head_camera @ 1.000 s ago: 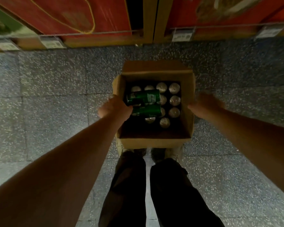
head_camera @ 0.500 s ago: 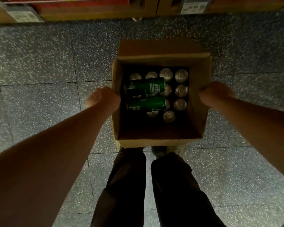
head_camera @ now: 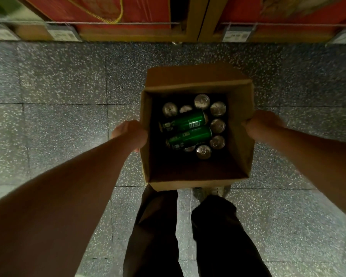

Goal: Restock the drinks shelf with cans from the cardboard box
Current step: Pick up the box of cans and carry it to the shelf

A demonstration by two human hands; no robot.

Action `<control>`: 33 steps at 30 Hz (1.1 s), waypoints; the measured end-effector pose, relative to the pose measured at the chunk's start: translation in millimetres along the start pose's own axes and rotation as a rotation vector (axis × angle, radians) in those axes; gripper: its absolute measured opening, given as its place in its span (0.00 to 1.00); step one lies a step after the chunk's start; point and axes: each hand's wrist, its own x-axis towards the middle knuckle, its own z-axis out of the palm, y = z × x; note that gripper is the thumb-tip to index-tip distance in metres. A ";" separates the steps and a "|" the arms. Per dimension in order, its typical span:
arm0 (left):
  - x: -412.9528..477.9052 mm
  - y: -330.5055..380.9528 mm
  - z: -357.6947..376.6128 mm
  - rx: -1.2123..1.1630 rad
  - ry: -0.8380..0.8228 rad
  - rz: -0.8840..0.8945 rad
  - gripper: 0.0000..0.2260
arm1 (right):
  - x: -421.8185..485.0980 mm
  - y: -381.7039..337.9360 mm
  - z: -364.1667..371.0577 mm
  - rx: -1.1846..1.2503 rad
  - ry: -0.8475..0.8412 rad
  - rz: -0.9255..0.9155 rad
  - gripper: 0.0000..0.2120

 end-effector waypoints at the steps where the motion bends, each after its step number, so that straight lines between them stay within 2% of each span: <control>1: -6.6 -3.0 -0.3 -0.010 0.006 -0.004 0.09 | -4.3 -0.4 -3.5 -0.002 0.005 -0.009 0.18; 7: -54.1 -28.2 13.6 -0.079 0.059 -0.071 0.09 | -32.2 -10.5 -27.0 -0.087 -0.038 -0.090 0.20; 10: -81.7 -46.0 28.8 -0.180 0.082 -0.114 0.08 | -53.5 -21.9 -38.2 -0.188 -0.016 -0.160 0.17; 14: -118.1 -76.5 50.8 -0.276 0.086 -0.178 0.06 | -87.0 -45.3 -51.5 -0.300 0.026 -0.224 0.19; 17: -141.2 -107.3 68.3 -0.433 0.068 -0.227 0.08 | -114.8 -64.3 -49.6 -0.380 0.055 -0.320 0.18; 20: -165.6 -141.8 91.2 -0.526 0.047 -0.264 0.11 | -147.0 -84.4 -35.5 -0.454 0.085 -0.350 0.18; 27: -216.9 -225.1 165.2 -0.728 0.036 -0.338 0.07 | -229.5 -128.7 23.3 -0.567 0.117 -0.413 0.18; 33: -267.6 -295.9 236.4 -0.821 0.034 -0.408 0.06 | -296.5 -159.1 88.1 -0.739 0.195 -0.579 0.17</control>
